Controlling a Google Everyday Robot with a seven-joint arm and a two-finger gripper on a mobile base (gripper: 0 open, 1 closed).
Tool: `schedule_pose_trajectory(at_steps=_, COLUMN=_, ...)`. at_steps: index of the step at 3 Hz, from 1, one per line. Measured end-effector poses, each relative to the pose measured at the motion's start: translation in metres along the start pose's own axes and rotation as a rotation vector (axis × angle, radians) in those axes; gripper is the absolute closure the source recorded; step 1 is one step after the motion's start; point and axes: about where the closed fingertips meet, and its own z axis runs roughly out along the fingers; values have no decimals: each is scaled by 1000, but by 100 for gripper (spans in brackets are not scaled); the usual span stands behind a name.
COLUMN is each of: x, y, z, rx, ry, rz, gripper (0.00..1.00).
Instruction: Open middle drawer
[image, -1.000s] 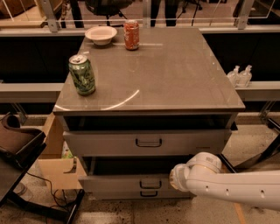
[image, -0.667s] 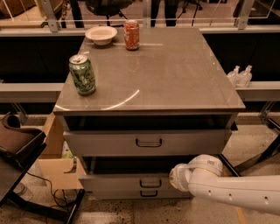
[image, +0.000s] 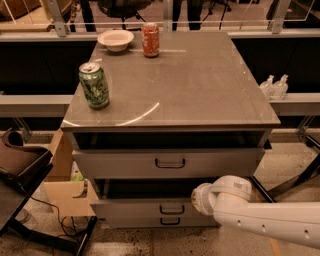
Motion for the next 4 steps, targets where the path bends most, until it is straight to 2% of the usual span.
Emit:
schedule_pose_trajectory(at_steps=2, x=-6, y=-4, z=-10, rx=22, ry=-2, rz=-12, gripper=100)
schedule_pose_trajectory(at_steps=4, x=-10, y=-2, z=6, rx=39, ry=-32, rz=-1, gripper=100)
